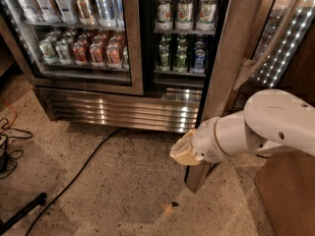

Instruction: Open right fridge door

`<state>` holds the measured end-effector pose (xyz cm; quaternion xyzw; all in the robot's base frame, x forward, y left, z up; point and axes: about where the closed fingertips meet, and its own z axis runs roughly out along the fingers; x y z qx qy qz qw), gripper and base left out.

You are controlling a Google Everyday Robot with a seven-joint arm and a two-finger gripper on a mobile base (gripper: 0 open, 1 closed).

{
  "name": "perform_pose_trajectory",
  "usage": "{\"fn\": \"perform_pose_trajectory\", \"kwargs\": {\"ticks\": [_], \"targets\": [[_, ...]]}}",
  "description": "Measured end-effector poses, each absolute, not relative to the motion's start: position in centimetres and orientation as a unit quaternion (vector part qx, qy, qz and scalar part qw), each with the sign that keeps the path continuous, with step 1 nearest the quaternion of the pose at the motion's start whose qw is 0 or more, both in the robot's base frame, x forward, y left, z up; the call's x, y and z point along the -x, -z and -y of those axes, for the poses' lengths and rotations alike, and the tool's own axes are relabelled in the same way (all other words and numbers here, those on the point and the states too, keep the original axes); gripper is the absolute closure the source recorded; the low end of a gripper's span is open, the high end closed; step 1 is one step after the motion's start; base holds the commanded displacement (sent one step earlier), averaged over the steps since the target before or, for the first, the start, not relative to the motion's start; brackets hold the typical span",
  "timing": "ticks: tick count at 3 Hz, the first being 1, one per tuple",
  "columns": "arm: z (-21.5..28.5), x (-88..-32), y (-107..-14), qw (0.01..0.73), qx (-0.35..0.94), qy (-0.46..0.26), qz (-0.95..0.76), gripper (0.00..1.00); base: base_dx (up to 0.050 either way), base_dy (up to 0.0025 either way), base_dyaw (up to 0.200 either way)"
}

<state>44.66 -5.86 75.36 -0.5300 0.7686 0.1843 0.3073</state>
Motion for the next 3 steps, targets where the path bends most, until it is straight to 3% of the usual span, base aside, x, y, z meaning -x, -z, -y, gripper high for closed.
{"fn": "perform_pose_trajectory", "kwargs": {"ticks": [1, 2, 3], "targets": [[5.86, -44.66, -75.36, 0.307, 0.53, -0.184, -0.769, 1.0, -0.05, -0.00012, 0.001], [5.86, -44.66, -75.36, 0.307, 0.53, -0.184, -0.769, 1.0, 0.0, 0.0, 0.0], [5.86, -44.66, -75.36, 0.307, 0.53, -0.184, -0.769, 0.81, 0.0, 0.0, 0.0]]}}
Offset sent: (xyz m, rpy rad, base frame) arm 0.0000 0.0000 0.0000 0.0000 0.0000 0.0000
